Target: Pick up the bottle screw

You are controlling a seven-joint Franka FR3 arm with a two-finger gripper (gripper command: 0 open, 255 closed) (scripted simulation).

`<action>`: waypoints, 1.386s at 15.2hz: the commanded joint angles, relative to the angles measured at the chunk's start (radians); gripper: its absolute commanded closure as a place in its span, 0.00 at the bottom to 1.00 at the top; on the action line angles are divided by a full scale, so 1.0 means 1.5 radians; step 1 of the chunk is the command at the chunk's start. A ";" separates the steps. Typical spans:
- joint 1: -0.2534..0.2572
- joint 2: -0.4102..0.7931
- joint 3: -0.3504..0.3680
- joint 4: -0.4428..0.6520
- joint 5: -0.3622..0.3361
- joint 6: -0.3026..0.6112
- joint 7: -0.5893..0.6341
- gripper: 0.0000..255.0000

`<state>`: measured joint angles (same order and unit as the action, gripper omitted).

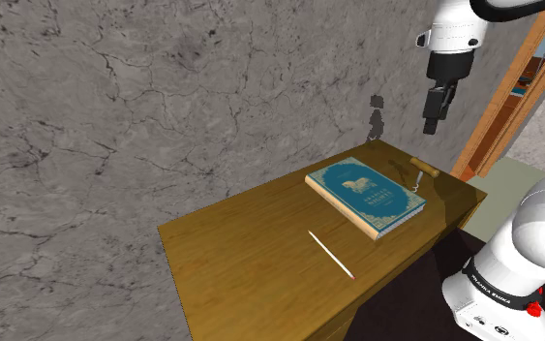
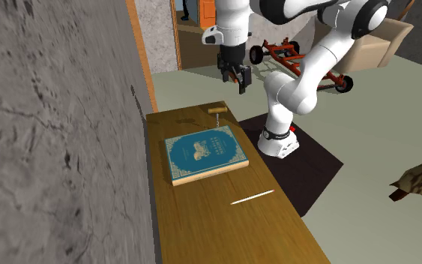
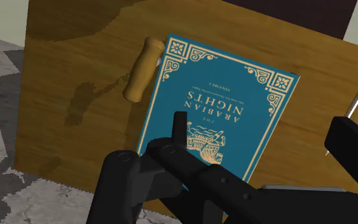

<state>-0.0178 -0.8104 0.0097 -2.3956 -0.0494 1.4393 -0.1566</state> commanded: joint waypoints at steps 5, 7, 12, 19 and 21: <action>-0.036 -0.034 -0.003 -0.102 -0.032 0.100 0.046 0.00; -0.056 -0.046 -0.005 -0.149 -0.049 0.152 0.070 0.00; -0.114 -0.058 -0.014 -0.256 -0.098 0.288 0.132 0.00; -0.168 -0.034 -0.022 -0.342 -0.146 0.427 0.187 0.00; -0.170 -0.025 -0.023 -0.355 -0.149 0.450 0.192 0.00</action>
<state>-0.2701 -0.8603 -0.0240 -2.9168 -0.2692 2.0891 0.1262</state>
